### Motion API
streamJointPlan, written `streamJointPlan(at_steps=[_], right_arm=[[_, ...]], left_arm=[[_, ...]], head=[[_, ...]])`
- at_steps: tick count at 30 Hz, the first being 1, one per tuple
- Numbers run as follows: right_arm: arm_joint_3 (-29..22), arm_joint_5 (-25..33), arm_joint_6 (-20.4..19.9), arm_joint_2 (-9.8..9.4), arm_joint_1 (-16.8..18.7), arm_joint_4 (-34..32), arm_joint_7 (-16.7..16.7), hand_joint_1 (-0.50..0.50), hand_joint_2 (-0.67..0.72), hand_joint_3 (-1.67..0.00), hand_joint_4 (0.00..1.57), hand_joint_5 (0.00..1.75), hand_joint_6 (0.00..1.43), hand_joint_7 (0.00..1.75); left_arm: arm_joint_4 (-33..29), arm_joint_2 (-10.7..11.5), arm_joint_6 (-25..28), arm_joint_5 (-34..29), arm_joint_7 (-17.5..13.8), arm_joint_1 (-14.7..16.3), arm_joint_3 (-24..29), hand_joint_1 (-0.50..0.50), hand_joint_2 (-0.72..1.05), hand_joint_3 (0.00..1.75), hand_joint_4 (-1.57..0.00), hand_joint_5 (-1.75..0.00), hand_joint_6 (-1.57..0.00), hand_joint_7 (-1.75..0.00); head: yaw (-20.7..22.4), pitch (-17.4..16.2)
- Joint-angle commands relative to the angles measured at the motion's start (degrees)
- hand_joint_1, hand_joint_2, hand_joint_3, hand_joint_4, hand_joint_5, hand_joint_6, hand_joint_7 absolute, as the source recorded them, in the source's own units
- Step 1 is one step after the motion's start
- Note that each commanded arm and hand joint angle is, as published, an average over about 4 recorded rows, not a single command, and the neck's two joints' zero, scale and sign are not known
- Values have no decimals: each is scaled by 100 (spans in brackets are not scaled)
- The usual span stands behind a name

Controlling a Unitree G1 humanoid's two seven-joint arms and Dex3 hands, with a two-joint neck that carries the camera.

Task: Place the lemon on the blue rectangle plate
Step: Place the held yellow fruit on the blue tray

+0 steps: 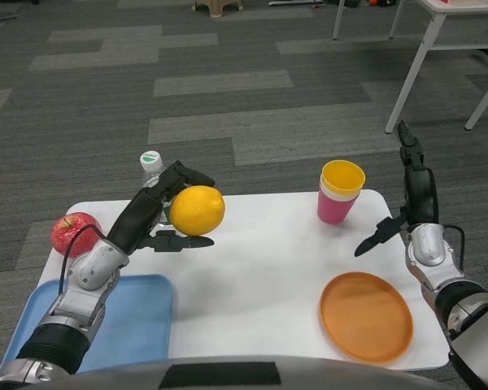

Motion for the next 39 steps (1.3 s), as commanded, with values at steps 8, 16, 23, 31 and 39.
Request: streamJointPlan(at_steps=[8,16,23,31,39], right_arm=[[-54,23,38,-10,-70,10,-17,-46,69,0,0,0,0,0],[-98,31,38,-67,-55,122,-17,-46,66,0,0,0,0,0],[-85,40,38,-146,-53,204,-17,-46,68,0,0,0,0,0],[-144,40,38,-151,-53,309,-17,-46,66,0,0,0,0,0],[-153,49,40,-160,-53,518,-17,-46,66,0,0,0,0,0]], left_arm=[[-22,56,-46,-23,-7,158,46,-34,100,9,0,-175,-96,-168],[31,49,-569,-4,-49,531,376,-34,96,9,0,-175,-97,-168],[228,38,-1059,124,-174,984,756,-37,96,9,0,-175,-94,-168],[400,42,-1663,438,-336,1581,1342,-36,96,9,0,-175,-92,-168],[444,-74,-1986,803,-712,2047,2171,-32,96,9,0,-175,-92,-168]], head=[[794,-350],[2345,-1015],[2738,-1409],[2839,-1553],[2903,-1573]])
